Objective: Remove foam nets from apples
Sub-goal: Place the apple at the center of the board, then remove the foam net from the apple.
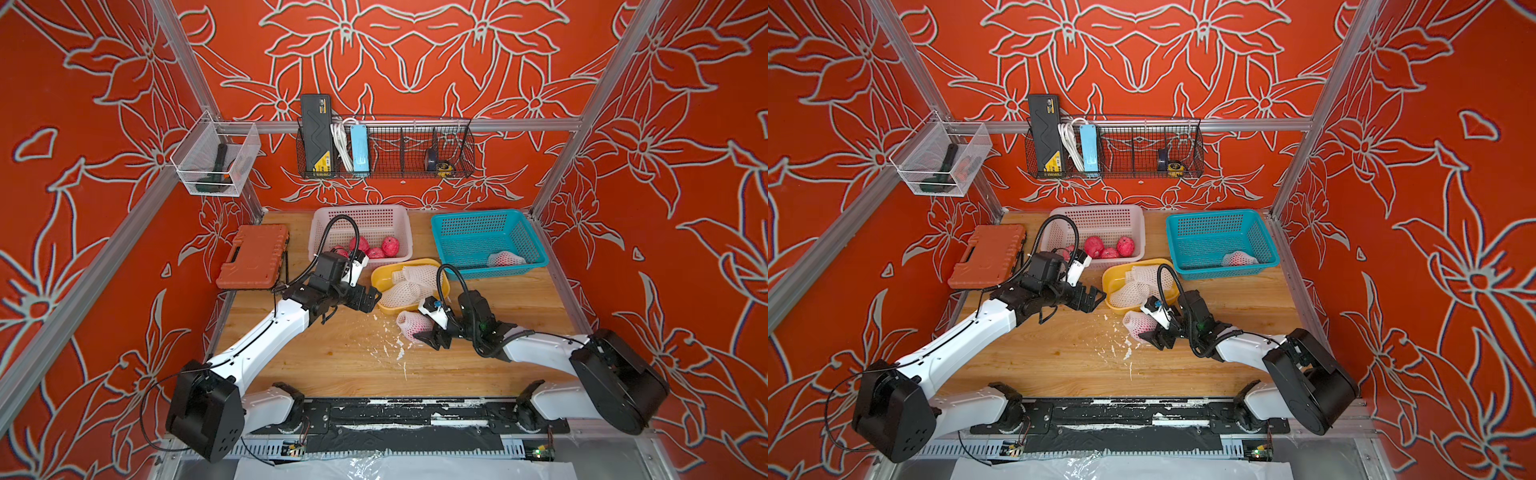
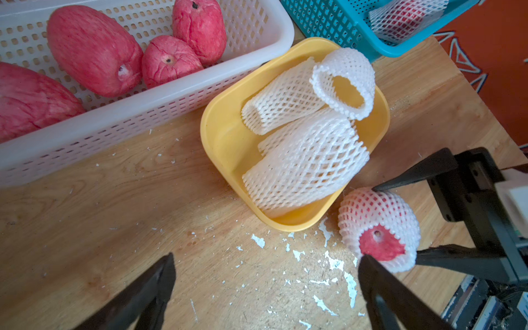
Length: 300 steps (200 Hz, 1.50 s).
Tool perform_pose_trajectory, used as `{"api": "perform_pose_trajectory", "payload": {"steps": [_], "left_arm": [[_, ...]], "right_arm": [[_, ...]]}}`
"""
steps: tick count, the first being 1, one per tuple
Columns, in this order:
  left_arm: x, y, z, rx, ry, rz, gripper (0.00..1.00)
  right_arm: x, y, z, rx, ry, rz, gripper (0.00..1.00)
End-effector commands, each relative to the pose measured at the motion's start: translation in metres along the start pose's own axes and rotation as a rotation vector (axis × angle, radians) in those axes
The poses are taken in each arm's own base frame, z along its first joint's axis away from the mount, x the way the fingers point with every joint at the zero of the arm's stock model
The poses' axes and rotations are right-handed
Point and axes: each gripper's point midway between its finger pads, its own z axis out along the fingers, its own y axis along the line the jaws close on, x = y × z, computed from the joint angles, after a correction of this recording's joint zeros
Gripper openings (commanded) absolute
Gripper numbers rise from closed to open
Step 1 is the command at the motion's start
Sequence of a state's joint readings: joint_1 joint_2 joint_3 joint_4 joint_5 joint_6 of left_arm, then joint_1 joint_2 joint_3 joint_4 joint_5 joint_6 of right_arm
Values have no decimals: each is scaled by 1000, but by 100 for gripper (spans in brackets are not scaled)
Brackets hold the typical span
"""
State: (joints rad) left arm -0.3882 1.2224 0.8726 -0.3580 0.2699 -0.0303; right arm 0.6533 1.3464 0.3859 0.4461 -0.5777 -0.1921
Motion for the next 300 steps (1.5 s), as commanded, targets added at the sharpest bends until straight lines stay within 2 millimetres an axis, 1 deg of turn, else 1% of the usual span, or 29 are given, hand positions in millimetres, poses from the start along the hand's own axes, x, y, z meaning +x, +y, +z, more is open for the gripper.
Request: {"api": "perform_pose_trajectory", "payload": {"steps": [1, 24, 70, 121, 149, 175, 199, 210, 225, 237, 264, 300], "left_arm": [[4, -3, 5, 3, 19, 3, 98], [10, -4, 10, 10, 41, 6, 98], [14, -10, 15, 23, 55, 18, 98], [20, -17, 22, 28, 79, 44, 98], [20, -20, 22, 33, 81, 55, 98], [20, -23, 23, 36, 81, 65, 98], [22, -26, 24, 42, 88, 74, 98], [23, -28, 25, 45, 90, 79, 98], [24, -30, 26, 52, 94, 87, 98], [26, -33, 26, 60, 97, 98, 98], [33, -38, 30, 77, 119, 110, 98], [39, -37, 35, 71, 141, 112, 98]], "right_arm": [[9, -6, -4, 62, 22, -7, 78], [17, -10, -7, 95, 48, 3, 79], [16, -19, -19, 183, 43, 17, 83], [17, -19, -25, 205, 44, 47, 89], [17, -19, -25, 200, 77, 77, 88], [14, -17, -33, 211, 58, 83, 88], [14, -19, -39, 236, 71, 96, 88], [15, -23, -43, 265, 92, 118, 87], [14, -19, -44, 249, 80, 105, 87], [14, -21, -45, 260, 82, 110, 87], [5, -16, -42, 215, 82, 79, 86], [-25, -16, -43, 186, 43, 27, 82]]}}
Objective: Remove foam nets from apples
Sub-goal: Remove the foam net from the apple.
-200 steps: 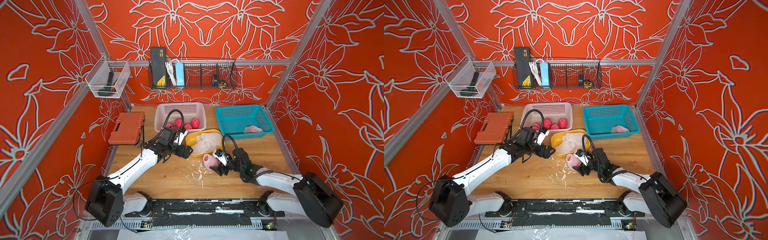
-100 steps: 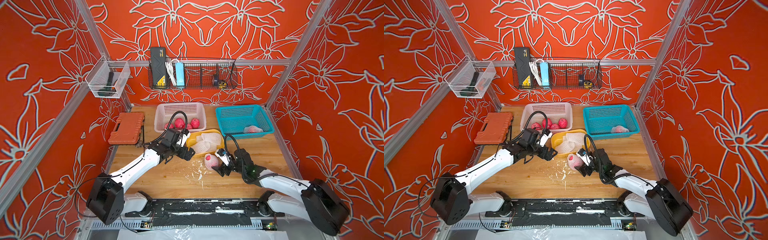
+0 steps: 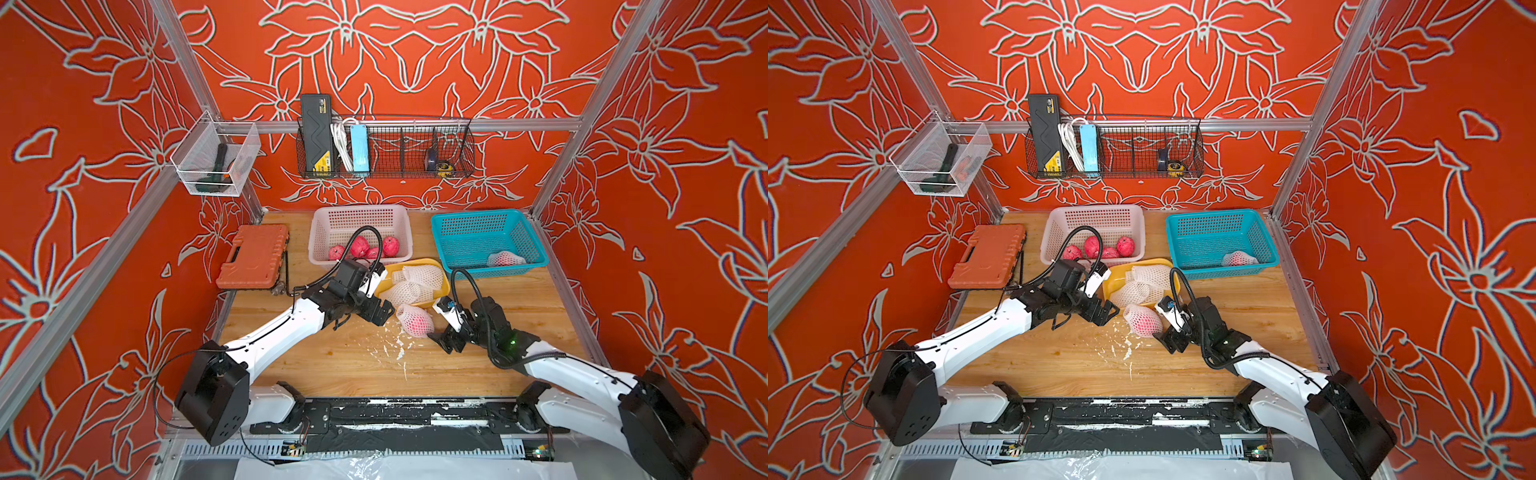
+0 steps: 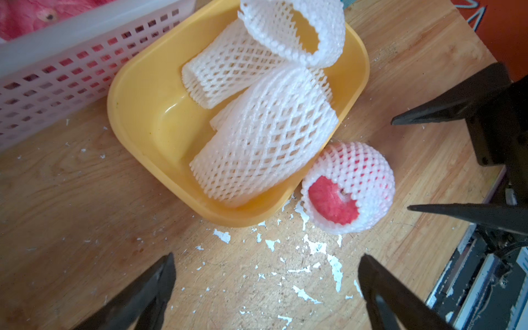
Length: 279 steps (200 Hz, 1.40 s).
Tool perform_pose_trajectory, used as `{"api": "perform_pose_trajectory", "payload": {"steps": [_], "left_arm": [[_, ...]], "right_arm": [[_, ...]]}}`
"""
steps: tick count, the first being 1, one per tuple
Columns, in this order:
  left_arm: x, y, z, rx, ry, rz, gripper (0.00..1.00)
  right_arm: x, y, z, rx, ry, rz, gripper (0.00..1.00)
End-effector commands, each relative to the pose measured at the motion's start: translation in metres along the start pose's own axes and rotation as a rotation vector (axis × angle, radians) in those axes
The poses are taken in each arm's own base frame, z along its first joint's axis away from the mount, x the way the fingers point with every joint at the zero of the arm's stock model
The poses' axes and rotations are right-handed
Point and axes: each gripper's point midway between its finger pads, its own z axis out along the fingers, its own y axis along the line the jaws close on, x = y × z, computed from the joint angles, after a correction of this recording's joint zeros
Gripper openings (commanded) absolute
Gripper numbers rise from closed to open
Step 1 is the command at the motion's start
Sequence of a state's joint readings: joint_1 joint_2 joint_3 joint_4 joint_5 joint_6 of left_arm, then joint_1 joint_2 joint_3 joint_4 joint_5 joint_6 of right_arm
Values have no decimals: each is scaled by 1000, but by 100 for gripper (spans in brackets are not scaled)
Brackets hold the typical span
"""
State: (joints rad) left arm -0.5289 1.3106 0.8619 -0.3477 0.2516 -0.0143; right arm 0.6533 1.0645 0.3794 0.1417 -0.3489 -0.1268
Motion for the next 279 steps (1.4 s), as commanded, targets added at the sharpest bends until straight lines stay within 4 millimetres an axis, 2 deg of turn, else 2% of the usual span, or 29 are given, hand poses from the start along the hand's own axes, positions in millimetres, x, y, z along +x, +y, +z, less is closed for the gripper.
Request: {"api": "perform_pose_trajectory", "payload": {"steps": [1, 31, 78, 110, 128, 161, 196, 225, 254, 279], "left_arm": [[7, -1, 6, 6, 23, 17, 98], [2, 7, 1, -43, -5, 21, 98], [-2, 30, -11, -143, -33, -33, 98], [-2, 56, -22, -162, -62, -147, 98], [-1, 63, -27, -141, -72, -190, 98], [5, 70, -29, -85, -87, -261, 98], [5, 75, -31, -81, -99, -280, 98], [5, 74, -32, -74, -99, -271, 98], [5, 73, -30, -65, -98, -264, 98], [6, 71, -30, -54, -96, -260, 98]], "right_arm": [[-29, 2, -4, -31, -44, -48, 81], [-47, 14, -3, -104, -19, -109, 80], [-45, 39, 29, -194, 122, -244, 78], [-56, 56, 44, -231, 116, -316, 77], [-59, 63, 51, -242, 140, -364, 76], [-57, 64, 67, -235, 218, -408, 75], [-46, 63, 82, -186, 314, -475, 73], [-39, 64, 80, -174, 337, -495, 69], [-41, 56, 70, -125, 330, -500, 62], [-41, 51, 61, -91, 322, -514, 62]]}}
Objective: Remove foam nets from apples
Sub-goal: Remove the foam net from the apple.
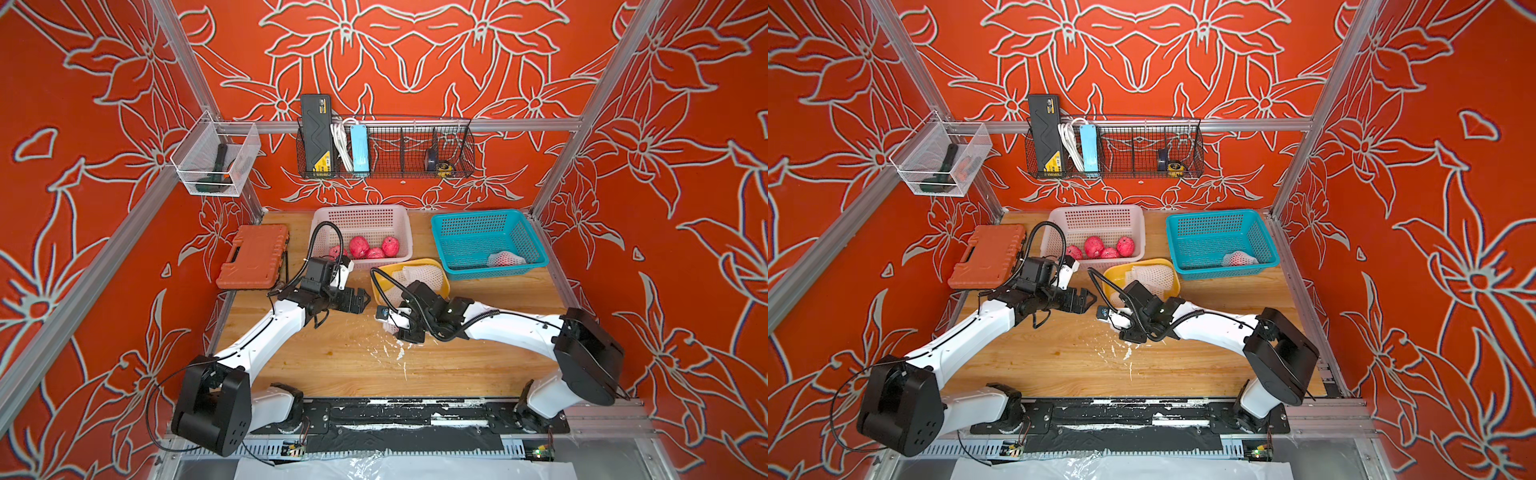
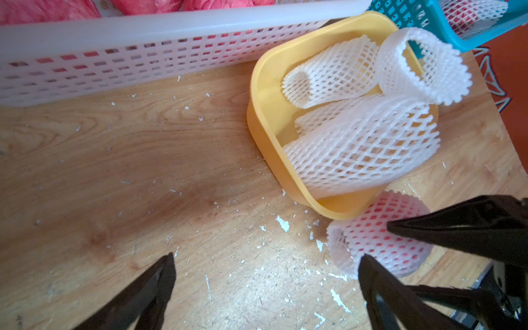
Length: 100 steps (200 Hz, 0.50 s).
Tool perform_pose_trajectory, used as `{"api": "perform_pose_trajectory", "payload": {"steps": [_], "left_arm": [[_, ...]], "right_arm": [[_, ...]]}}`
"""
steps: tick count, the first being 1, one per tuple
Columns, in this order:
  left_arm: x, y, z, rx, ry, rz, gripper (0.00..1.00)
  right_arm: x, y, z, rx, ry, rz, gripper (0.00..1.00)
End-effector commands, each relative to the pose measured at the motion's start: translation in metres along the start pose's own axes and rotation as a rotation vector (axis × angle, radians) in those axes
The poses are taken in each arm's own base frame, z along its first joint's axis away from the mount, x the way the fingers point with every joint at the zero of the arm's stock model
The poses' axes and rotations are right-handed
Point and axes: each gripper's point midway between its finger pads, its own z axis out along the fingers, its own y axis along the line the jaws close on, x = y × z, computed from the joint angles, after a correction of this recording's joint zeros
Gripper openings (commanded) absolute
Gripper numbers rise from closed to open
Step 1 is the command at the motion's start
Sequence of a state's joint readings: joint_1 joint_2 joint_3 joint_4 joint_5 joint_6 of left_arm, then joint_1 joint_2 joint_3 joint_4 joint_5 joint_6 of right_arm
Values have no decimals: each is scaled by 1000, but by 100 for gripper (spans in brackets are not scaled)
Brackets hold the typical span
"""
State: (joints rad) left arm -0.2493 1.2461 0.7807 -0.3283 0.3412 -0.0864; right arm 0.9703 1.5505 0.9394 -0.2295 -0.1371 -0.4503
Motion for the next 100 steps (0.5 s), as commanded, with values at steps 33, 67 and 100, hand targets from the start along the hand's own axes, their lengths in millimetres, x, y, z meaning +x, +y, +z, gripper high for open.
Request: {"api": "perform_pose_trajectory", "payload": {"steps": [33, 67, 100], "left_arm": [[-2, -9, -2, 51, -12, 17, 98], [-3, -15, -2, 76, -16, 29, 98], [4, -21, 4, 94, 17, 37, 98]], "right_arm": [[26, -1, -18, 68, 64, -32, 61], [34, 5, -24, 68, 55, -29, 55], [41, 10, -20, 52, 67, -39, 48]]}}
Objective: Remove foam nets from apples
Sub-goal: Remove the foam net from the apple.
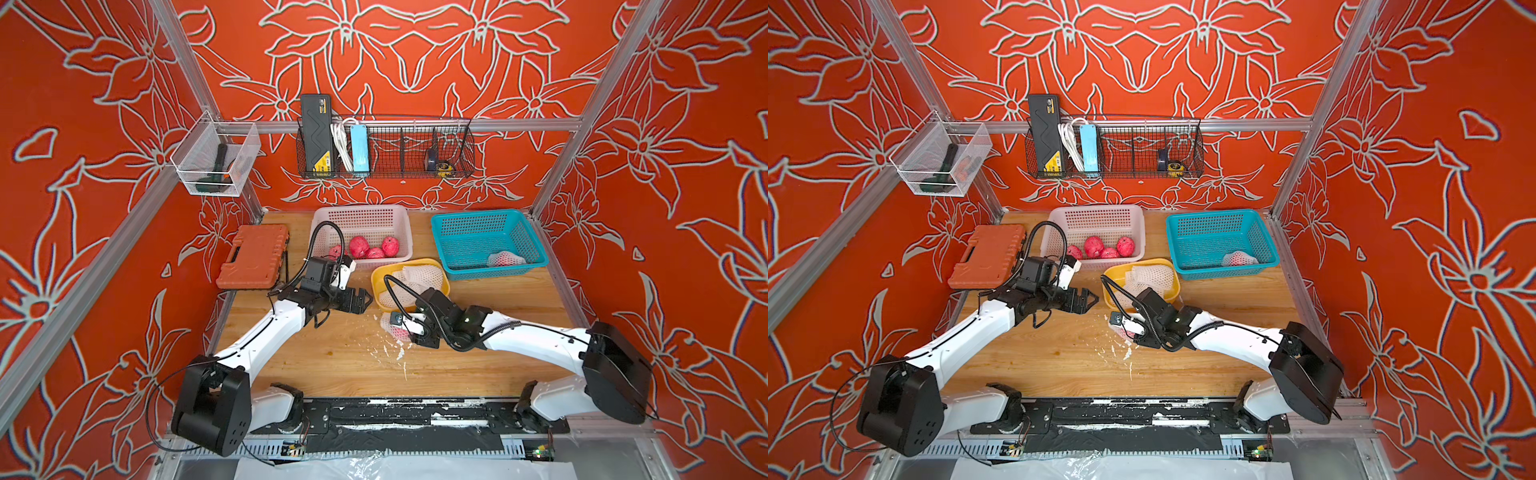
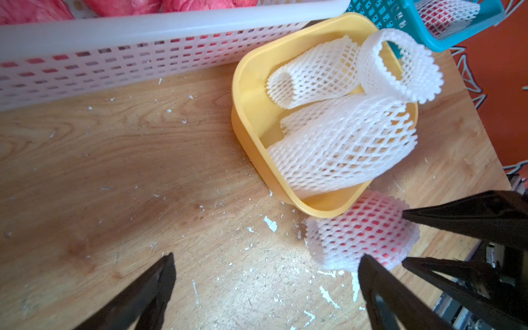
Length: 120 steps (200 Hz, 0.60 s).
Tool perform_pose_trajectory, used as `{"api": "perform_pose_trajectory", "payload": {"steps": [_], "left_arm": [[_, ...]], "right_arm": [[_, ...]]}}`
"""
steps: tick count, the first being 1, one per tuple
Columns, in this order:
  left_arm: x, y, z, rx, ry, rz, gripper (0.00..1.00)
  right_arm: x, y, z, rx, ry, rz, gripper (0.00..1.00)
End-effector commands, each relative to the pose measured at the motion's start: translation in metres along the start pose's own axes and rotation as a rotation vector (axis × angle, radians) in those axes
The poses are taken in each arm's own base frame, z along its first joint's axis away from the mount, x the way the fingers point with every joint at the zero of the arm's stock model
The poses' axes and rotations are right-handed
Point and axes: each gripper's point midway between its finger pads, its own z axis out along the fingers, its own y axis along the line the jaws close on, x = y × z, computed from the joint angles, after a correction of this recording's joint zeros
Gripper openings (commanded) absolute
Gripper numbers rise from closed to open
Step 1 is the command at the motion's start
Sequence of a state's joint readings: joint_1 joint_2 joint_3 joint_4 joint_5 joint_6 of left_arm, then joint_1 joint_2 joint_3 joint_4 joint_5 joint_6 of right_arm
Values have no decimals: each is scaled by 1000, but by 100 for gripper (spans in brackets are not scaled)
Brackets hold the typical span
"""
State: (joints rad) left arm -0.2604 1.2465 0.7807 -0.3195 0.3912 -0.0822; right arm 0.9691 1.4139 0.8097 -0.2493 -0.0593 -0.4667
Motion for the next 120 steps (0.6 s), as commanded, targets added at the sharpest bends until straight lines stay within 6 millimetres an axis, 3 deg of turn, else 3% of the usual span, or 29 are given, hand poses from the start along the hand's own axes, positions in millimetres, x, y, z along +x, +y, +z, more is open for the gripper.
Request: {"api": "perform_pose_trajectory", "payload": {"steps": [1, 20, 69, 120], "left_arm": [[4, -9, 4, 39, 15, 22, 98], [9, -14, 7, 70, 38, 17, 95], [20, -31, 11, 179, 79, -12, 86], [45, -59, 28, 332, 181, -33, 82]], "right_arm": [[7, 4, 1, -9, 15, -25, 47], [10, 4, 4, -11, 31, -26, 38], [23, 9, 10, -30, 75, -46, 38], [34, 13, 4, -30, 94, -65, 37]]}}
